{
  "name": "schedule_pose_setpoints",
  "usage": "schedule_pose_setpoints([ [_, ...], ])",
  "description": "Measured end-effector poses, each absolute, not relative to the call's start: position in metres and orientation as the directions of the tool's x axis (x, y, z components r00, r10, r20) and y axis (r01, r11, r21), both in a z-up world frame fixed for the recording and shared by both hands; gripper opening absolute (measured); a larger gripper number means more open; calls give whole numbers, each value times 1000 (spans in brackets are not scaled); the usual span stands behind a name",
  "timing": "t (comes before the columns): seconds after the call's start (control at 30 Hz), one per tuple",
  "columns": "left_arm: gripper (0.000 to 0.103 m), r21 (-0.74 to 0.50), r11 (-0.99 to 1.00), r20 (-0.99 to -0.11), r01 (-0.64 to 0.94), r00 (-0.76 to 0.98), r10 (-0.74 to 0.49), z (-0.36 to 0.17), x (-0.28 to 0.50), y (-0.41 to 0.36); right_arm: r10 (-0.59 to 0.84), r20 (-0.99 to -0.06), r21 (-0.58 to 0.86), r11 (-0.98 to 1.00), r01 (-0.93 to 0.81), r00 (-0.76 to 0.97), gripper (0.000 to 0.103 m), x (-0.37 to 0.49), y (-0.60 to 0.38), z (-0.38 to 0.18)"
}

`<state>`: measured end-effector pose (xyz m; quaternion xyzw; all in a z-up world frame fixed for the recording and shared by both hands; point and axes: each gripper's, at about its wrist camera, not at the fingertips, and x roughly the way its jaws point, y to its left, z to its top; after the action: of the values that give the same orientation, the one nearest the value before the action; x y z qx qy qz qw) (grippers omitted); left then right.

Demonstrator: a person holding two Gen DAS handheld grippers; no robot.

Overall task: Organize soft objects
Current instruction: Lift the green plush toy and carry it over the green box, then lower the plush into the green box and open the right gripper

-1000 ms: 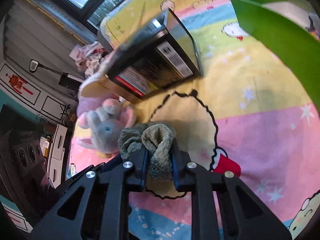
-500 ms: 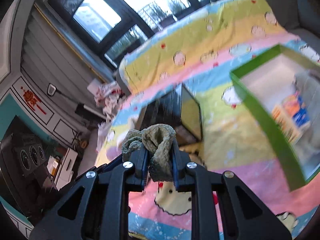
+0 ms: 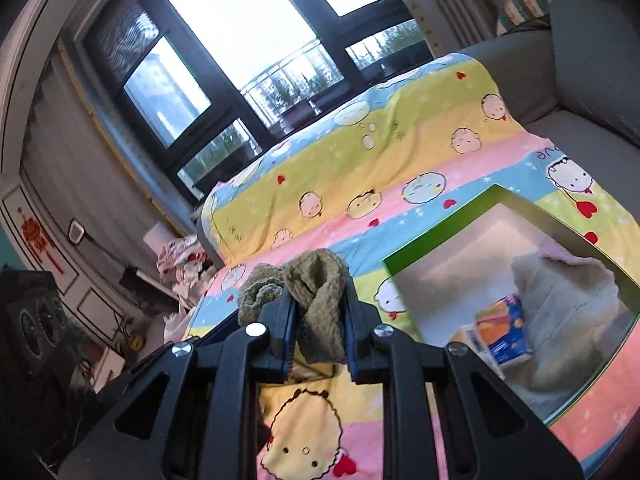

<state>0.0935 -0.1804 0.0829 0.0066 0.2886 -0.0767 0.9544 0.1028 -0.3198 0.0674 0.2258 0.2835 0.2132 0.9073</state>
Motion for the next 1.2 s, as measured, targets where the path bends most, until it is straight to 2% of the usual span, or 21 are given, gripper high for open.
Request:
schedule_pose_setpoints([
  [0.1, 29, -36, 985, -574, 167, 804, -158, 73, 107, -198, 512, -412, 542, 803, -249, 754, 21, 110, -335, 58],
  [0.27, 29, -25, 979, -592, 200, 787, -176, 57, 124, -224, 463, -455, 522, 831, -194, 761, 23, 119, -348, 48],
  [0.8, 29, -146, 959, -713, 242, 647, -271, 0, 169, -253, 379, -596, 560, 828, 28, 708, 23, 149, -383, 1],
  [1.1, 29, -183, 953, -742, 243, 601, -296, -15, 174, -259, 338, -628, 547, 833, 89, 701, 23, 150, -389, -6],
  [1.2, 29, -182, 954, -736, 240, 610, -294, -11, 172, -257, 333, -621, 550, 830, 91, 709, 30, 147, -391, -2],
])
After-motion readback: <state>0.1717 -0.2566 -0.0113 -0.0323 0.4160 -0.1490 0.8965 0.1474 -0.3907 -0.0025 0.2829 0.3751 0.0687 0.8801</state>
